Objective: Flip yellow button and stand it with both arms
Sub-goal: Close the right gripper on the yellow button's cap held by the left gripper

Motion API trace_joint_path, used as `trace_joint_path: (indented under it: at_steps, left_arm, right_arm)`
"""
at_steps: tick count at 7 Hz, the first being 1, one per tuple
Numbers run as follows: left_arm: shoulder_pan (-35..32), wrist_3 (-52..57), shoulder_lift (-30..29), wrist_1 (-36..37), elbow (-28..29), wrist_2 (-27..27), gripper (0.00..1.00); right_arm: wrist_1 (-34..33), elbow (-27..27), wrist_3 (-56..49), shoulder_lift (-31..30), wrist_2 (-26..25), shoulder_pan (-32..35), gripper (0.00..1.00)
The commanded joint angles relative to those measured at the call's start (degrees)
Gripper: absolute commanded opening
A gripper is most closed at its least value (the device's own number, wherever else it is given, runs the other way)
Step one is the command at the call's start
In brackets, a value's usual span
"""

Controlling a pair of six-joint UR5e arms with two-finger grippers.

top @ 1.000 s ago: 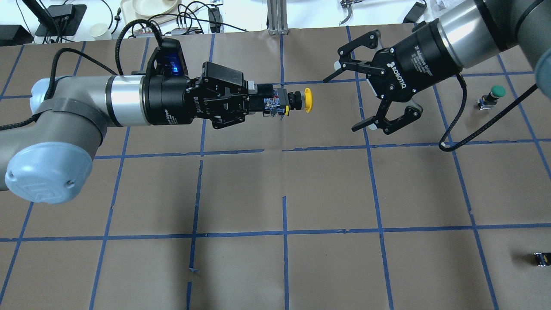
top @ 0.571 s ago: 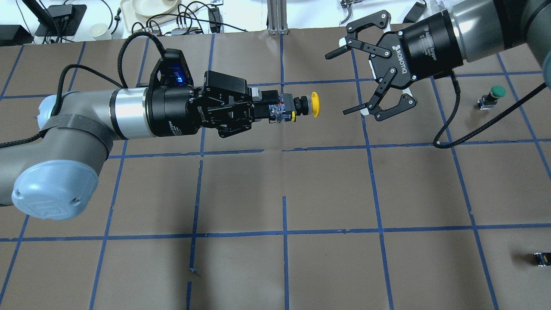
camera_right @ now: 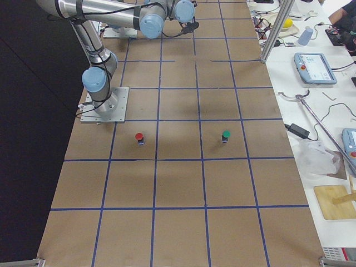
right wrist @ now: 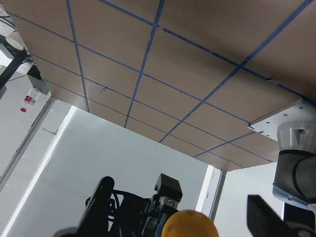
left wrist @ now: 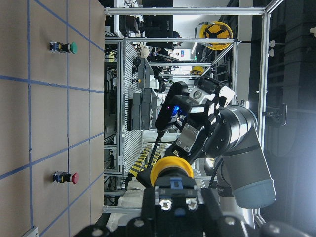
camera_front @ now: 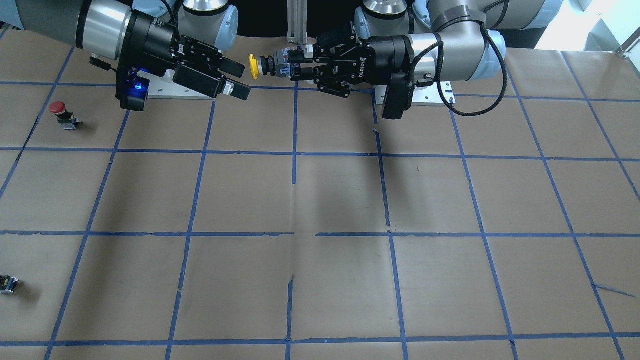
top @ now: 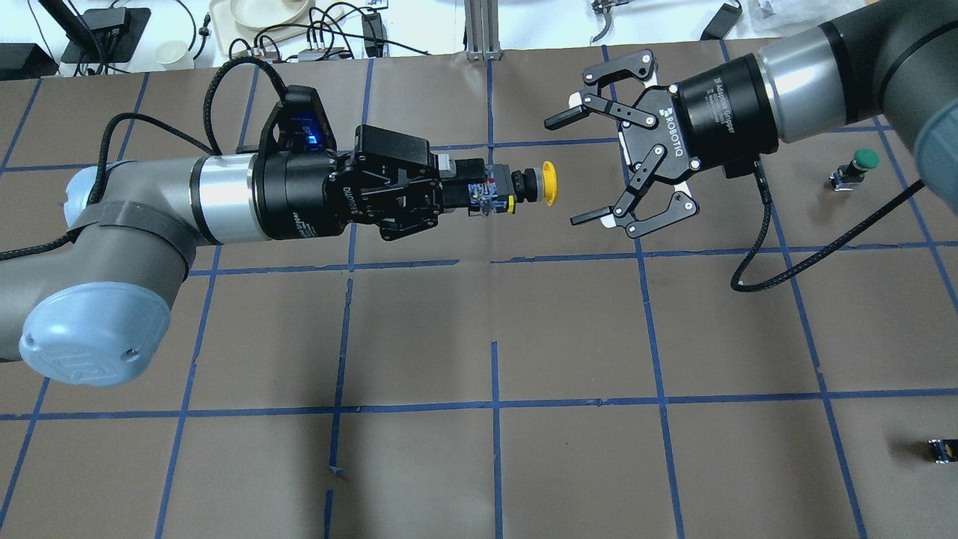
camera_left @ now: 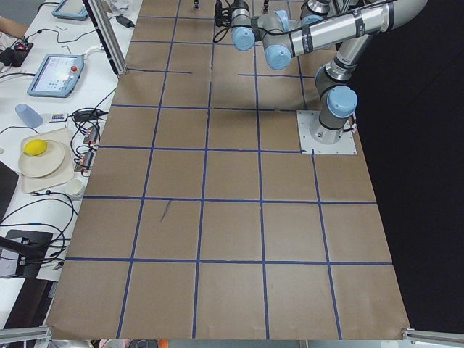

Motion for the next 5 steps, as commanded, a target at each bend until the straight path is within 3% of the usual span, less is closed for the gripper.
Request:
trace_joint_path:
  at_steps: [1, 5]
  left_arm:
    - [0.03, -0.08, -0.07, 0.07, 0.05, -0.02, 0.01]
    - [-0.06, 0.01, -0.25, 0.07, 0.05, 0.06, 0.01]
  right_arm:
    - [0.82, 0.26, 2.30, -2.03, 1.09, 0.22, 1.00]
    - [2.32, 0.35, 2.75, -1.52, 2.59, 1.81, 0.99]
